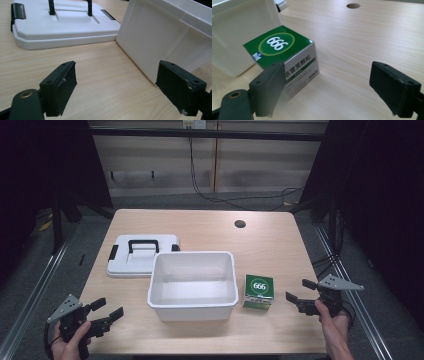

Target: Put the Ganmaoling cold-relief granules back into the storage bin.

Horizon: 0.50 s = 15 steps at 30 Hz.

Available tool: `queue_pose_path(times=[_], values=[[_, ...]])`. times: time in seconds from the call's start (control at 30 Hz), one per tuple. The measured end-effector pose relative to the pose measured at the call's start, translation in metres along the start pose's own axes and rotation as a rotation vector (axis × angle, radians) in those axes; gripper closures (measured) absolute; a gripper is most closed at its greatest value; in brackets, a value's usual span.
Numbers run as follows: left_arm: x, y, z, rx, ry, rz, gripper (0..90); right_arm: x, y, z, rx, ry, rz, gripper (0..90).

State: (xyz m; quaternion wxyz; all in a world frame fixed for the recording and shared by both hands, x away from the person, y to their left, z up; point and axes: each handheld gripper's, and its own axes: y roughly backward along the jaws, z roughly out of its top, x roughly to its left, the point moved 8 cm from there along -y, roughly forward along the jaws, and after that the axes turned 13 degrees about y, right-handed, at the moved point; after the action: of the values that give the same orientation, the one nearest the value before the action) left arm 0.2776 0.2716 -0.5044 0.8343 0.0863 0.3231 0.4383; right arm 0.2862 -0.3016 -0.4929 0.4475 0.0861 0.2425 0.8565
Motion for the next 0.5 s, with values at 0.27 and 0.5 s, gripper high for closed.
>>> queue_pose_path(times=[0.27, 0.5], values=[[0.001, -0.001, -0.001, 0.004, 0.004, 0.009, 16.1, 0.002, 0.0, -0.004, 0.008, 0.008, 0.045, 13.5], [-0.001, 0.0, -0.002, 0.006, -0.004, 0.002, 16.1, 0.013, -0.001, 0.0, 0.038, 0.061, 0.11, 13.9]])
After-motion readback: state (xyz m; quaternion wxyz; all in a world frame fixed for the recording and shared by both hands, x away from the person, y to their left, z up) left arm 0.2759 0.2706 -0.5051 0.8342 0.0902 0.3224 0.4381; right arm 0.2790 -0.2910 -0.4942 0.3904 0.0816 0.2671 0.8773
